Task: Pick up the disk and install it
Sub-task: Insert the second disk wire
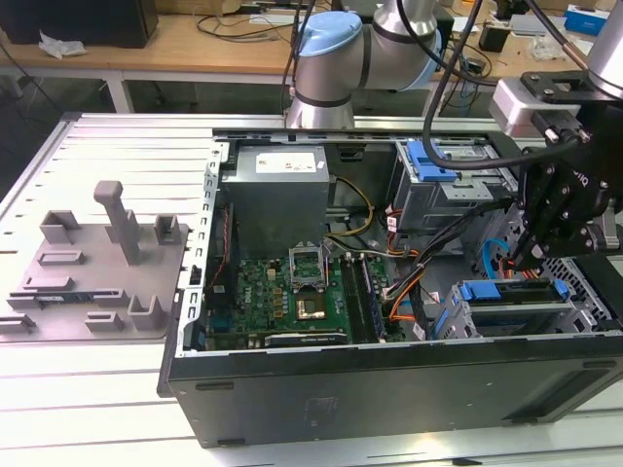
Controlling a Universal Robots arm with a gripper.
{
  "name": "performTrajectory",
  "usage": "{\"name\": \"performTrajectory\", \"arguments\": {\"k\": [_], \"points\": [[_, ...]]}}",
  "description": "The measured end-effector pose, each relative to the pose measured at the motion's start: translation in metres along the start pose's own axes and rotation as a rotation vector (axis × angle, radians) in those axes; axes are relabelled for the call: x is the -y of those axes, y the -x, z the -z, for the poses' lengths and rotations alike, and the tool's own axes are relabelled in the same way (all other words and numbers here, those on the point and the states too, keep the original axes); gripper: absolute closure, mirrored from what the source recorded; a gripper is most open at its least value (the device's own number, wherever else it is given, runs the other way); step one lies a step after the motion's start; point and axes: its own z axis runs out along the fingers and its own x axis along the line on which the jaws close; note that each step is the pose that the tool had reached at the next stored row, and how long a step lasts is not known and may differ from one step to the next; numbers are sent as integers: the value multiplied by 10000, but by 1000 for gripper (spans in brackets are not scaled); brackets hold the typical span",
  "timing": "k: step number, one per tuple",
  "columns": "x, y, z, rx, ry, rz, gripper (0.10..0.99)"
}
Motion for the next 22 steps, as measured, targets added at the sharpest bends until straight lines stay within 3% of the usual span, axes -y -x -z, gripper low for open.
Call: {"name": "performTrajectory", "arguments": {"k": [10,22], "points": [[10,-57,-33,1,0,0,925],[20,-56,-78,0,0,-1,925]]}}
